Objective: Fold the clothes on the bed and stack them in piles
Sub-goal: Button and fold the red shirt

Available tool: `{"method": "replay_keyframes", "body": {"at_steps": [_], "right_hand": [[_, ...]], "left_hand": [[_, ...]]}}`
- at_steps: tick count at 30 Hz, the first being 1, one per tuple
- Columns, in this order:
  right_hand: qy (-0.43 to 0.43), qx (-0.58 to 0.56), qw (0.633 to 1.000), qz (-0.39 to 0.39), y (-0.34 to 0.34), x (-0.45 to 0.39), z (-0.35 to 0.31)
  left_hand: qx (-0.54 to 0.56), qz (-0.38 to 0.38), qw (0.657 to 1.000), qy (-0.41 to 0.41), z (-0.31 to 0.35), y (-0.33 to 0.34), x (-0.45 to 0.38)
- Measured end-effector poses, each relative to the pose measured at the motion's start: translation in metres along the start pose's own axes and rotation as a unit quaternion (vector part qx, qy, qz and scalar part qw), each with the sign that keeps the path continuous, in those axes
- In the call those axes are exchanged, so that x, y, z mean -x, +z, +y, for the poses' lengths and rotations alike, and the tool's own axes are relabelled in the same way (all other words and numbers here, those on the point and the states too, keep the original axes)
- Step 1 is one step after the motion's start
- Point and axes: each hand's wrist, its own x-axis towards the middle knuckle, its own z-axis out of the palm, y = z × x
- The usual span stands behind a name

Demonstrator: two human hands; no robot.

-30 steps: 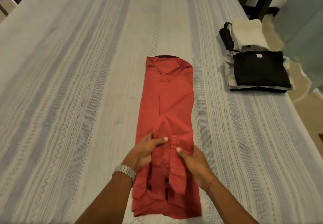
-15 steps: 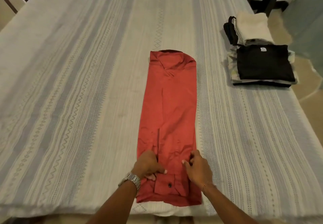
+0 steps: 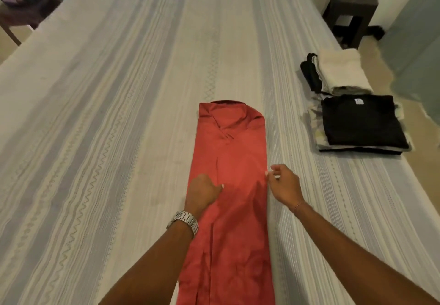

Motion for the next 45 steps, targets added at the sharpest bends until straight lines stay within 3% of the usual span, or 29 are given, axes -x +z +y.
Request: {"method": "replay_keyframes", "body": {"at_steps": [4, 7, 10, 15, 20, 27, 30, 32, 34, 37, 41, 45], "right_hand": [[-0.005, 0.007, 1.0, 0.007, 0.002, -0.098, -0.034], [0.017, 0.021, 1.0, 0.016, 0.006, -0.163, -0.049], [0.045, 0.024, 0.999, 0.005, 0.01, -0.201, -0.056], [0.043, -0.011, 0.998, 0.041, 0.022, -0.23, -0.073], [0.017, -0.09, 0.993, 0.072, 0.042, -0.246, -0.091], [-0.039, -0.066, 0.993, 0.093, 0.072, -0.256, -0.078], [-0.094, -0.038, 0.992, 0.073, 0.073, -0.245, -0.073], [-0.176, 0.048, 0.981, 0.06, 0.075, -0.231, -0.068], [-0.24, 0.16, 0.952, 0.103, 0.081, -0.209, -0.063], [-0.297, 0.188, 0.923, 0.155, 0.098, -0.143, -0.06], [-0.35, 0.226, 0.906, 0.077, 0.122, -0.029, -0.028], [-0.289, 0.308, 0.906, -0.02, 0.127, 0.022, 0.005]], "left_hand": [[0.058, 0.036, 0.997, 0.021, 0.024, -0.003, -0.07], [0.076, 0.017, 0.997, 0.027, 0.035, 0.0, -0.115], [0.115, -0.016, 0.993, -0.015, 0.036, 0.001, -0.145], [0.213, -0.114, 0.967, -0.078, 0.033, -0.01, -0.169], [0.218, -0.194, 0.953, -0.083, 0.014, -0.027, -0.185], [0.164, -0.136, 0.977, -0.016, -0.001, -0.019, -0.182], [0.185, -0.115, 0.976, 0.022, -0.005, -0.017, -0.178], [0.195, -0.113, 0.973, 0.04, -0.009, -0.016, -0.177], [0.181, -0.082, 0.979, 0.053, -0.01, -0.014, -0.178], [0.162, -0.011, 0.984, 0.069, -0.005, -0.012, -0.176], [0.079, 0.07, 0.993, 0.057, 0.005, -0.01, -0.166], [0.135, 0.021, 0.989, -0.049, -0.002, -0.007, -0.154]]}}
